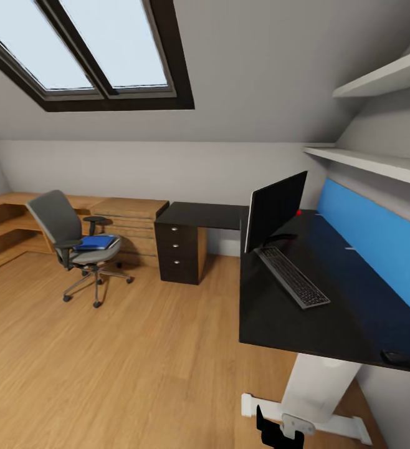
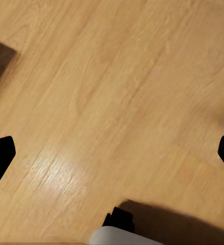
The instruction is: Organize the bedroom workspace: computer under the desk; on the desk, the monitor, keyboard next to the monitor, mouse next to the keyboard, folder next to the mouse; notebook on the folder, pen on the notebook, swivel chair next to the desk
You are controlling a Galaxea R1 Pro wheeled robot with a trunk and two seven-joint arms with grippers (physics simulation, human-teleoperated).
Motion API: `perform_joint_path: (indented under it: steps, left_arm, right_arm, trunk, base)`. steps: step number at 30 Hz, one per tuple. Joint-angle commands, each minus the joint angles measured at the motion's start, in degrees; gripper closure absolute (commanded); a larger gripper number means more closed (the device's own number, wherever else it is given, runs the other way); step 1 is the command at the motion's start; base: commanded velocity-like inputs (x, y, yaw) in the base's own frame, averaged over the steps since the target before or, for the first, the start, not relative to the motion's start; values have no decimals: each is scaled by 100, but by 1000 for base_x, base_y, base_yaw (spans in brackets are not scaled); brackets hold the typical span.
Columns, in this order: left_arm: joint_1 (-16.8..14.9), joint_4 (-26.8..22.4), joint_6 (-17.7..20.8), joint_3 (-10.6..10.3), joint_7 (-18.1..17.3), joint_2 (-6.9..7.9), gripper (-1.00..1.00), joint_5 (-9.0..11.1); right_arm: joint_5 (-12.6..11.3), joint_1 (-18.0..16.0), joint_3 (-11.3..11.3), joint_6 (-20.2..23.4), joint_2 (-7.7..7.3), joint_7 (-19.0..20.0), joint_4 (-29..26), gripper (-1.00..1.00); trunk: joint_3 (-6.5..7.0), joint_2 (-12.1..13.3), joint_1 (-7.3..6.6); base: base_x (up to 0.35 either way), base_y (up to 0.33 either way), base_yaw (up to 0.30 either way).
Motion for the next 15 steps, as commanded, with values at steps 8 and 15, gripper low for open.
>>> perform_joint_path:
  steps: [8, 15]
  left_arm:
    - [-2, -4, -32, 6, -13, -7, -100, 52]
    - [-2, -40, -193, 0, -18, -21, -100, 52]
  right_arm:
    - [-45, -6, 21, -25, -31, 44, 11, -100]
    - [-44, -6, 28, -18, -55, 52, 19, -100]
  trunk:
    - [-6, -4, 0]
    - [30, 76, -44]
  base:
    - [0, -287, 0]
    - [0, -37, 0]
